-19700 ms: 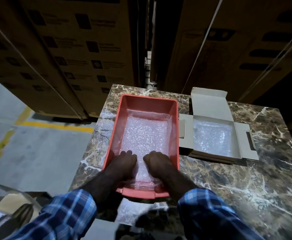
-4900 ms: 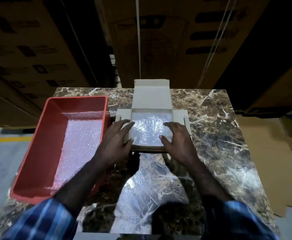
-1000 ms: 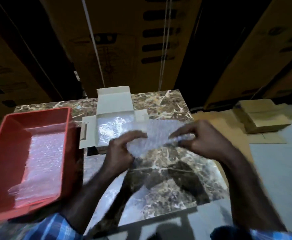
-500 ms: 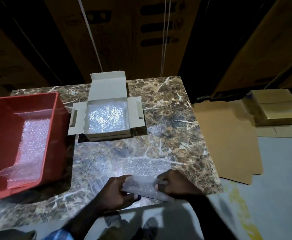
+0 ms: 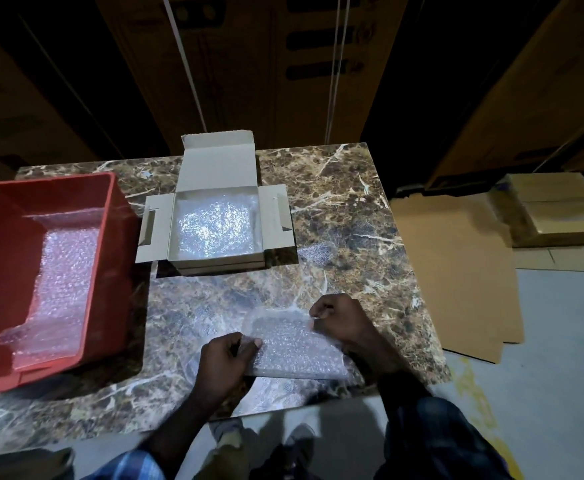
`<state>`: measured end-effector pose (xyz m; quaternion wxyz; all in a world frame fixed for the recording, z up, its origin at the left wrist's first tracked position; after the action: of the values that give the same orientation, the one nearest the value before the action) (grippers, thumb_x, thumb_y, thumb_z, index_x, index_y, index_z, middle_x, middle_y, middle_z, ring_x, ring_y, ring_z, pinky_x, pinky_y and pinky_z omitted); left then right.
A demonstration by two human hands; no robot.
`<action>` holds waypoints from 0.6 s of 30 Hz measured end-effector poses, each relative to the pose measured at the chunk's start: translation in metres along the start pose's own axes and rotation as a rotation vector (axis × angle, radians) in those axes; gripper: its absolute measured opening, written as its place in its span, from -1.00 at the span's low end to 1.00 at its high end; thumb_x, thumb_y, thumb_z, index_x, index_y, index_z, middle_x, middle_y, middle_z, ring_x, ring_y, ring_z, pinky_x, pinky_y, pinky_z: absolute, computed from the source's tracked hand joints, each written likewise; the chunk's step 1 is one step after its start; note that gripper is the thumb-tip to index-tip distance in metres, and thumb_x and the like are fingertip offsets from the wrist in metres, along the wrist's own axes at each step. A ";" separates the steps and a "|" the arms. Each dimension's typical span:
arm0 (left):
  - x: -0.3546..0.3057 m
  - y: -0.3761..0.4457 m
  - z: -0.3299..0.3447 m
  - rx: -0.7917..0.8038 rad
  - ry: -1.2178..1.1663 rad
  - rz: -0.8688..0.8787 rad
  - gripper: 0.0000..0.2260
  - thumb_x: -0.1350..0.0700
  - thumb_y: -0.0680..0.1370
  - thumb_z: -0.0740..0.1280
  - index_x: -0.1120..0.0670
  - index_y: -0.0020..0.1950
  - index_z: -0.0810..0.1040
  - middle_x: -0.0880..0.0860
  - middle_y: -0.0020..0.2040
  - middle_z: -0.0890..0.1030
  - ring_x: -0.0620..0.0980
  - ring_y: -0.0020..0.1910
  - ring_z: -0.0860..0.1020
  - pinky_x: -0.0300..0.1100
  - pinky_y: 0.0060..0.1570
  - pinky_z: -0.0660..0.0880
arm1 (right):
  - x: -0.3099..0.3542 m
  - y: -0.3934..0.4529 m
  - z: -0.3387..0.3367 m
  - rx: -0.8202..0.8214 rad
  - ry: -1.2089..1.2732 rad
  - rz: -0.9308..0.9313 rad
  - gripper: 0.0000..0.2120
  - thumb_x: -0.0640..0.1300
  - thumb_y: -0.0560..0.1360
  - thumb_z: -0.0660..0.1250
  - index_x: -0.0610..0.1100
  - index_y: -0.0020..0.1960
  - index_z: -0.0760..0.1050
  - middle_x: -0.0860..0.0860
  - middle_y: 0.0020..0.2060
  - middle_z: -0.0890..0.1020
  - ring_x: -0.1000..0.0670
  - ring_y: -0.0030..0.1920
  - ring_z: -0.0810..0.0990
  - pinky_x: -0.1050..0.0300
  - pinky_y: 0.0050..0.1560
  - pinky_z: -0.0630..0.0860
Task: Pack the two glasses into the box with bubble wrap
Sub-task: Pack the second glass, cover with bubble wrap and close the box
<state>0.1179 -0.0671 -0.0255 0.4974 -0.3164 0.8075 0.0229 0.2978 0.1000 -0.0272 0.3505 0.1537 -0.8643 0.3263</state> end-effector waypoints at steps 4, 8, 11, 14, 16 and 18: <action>0.011 -0.003 0.005 -0.071 0.009 0.027 -0.56 0.17 0.51 0.49 -0.04 -0.42 0.31 -0.15 -0.52 0.39 -0.16 -0.48 0.37 -0.34 -0.43 0.26 | -0.010 -0.001 0.001 -0.108 0.072 0.052 -0.75 -0.38 0.33 0.46 -0.02 -0.26 0.64 0.14 -0.43 0.61 0.21 -0.37 0.54 0.32 -0.29 0.44; 0.021 -0.005 0.008 -0.124 0.060 0.085 -0.67 0.05 0.49 0.44 0.03 -0.35 0.34 -0.04 -0.44 0.42 -0.10 -0.43 0.37 -0.08 -0.39 0.38 | -0.012 0.000 0.012 -0.221 0.061 0.011 -0.73 -0.41 0.39 0.35 -0.06 -0.25 0.65 0.07 -0.34 0.68 0.12 -0.29 0.61 0.23 -0.20 0.52; 0.024 -0.006 0.009 -0.144 0.012 0.054 -0.75 0.16 0.55 0.43 0.05 -0.26 0.42 0.06 -0.42 0.47 0.11 -0.44 0.46 0.02 -0.43 0.43 | -0.005 -0.001 0.020 -0.232 0.021 -0.070 -0.76 -0.41 0.44 0.32 -0.11 -0.17 0.66 0.01 -0.24 0.70 0.04 -0.23 0.65 0.19 -0.15 0.56; 0.017 -0.006 0.007 -0.152 -0.002 0.063 -0.80 0.22 0.56 0.40 0.01 -0.18 0.44 0.06 -0.38 0.52 0.08 -0.42 0.48 -0.03 -0.43 0.43 | 0.010 -0.003 0.021 -0.287 -0.062 -0.179 -0.78 -0.39 0.47 0.31 -0.15 -0.08 0.67 -0.03 -0.13 0.71 0.01 -0.14 0.65 0.17 -0.06 0.55; 0.013 -0.006 0.005 -0.153 -0.032 0.062 -0.79 0.26 0.56 0.39 0.00 -0.13 0.44 0.05 -0.36 0.54 -0.06 -0.43 0.48 -0.18 -0.46 0.41 | 0.018 -0.003 0.022 -0.345 -0.124 -0.258 -0.77 -0.39 0.46 0.30 -0.16 -0.07 0.66 -0.05 -0.13 0.70 -0.02 -0.15 0.63 0.16 -0.10 0.51; 0.007 -0.006 0.002 -0.162 -0.059 0.077 -0.77 0.28 0.56 0.39 -0.02 -0.10 0.43 0.04 -0.34 0.56 -0.10 -0.42 0.49 -0.31 -0.47 0.36 | 0.022 0.000 0.023 -0.399 -0.187 -0.299 -0.78 -0.38 0.45 0.30 -0.15 -0.06 0.65 -0.06 -0.14 0.69 -0.06 -0.15 0.61 0.13 -0.13 0.48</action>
<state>0.1204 -0.0752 -0.0304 0.4926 -0.3235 0.7995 0.1166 0.2702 0.0834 -0.0239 0.3366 0.2369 -0.9080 0.0784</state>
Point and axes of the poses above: each hand's wrist, its own y-axis towards the middle knuckle, its own z-axis out of the palm, x = y × z, the point moved 4 cm from there along y, towards the middle knuckle
